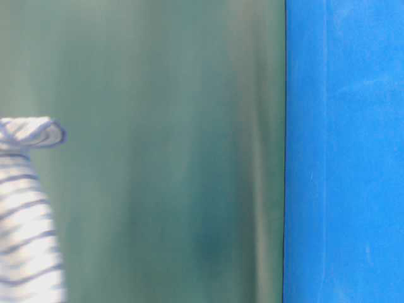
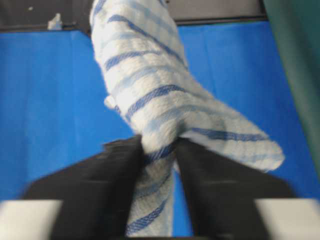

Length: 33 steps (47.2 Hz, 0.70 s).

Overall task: Lift the towel with both arms.
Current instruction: 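Open both grippers and drop the towel onto the table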

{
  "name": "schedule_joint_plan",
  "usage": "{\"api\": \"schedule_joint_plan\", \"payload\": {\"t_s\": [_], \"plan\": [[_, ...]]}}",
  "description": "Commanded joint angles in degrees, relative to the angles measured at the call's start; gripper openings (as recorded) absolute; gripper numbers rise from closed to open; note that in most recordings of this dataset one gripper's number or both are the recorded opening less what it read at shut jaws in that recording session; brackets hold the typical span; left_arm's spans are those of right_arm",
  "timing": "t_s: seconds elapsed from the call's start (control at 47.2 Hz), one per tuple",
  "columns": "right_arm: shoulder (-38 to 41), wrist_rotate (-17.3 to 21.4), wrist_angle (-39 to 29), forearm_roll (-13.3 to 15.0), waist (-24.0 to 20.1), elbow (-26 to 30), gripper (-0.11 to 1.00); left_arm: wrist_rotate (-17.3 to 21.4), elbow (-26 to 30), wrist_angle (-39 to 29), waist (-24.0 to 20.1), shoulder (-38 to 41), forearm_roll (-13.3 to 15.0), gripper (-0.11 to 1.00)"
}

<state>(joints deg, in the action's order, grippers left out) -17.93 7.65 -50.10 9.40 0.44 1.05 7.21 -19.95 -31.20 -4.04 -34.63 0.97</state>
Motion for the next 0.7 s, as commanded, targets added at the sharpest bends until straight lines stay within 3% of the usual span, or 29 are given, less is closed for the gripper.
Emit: {"api": "schedule_joint_plan", "payload": {"t_s": [0.0,0.085,0.191,0.445,0.678], "plan": [[-0.4,-0.2,0.4,0.8,-0.2,1.0,0.52,-0.2,0.8,0.5,-0.3,-0.5,0.0,0.47],[-0.4,-0.2,0.4,1.5,-0.1,0.8,0.68,-0.2,0.4,0.5,-0.3,-0.6,0.0,0.74],[-0.3,-0.1,0.4,1.6,-0.2,0.3,0.63,-0.4,-0.4,0.5,-0.3,-0.6,0.1,0.92],[0.0,1.1,1.3,1.3,-0.2,-4.0,0.64,-0.8,-4.5,0.9,-0.2,-0.1,0.4,0.93],[0.9,4.6,9.6,1.2,-1.1,-15.5,0.64,-4.1,-13.4,6.9,1.8,3.0,0.4,0.93]]}}
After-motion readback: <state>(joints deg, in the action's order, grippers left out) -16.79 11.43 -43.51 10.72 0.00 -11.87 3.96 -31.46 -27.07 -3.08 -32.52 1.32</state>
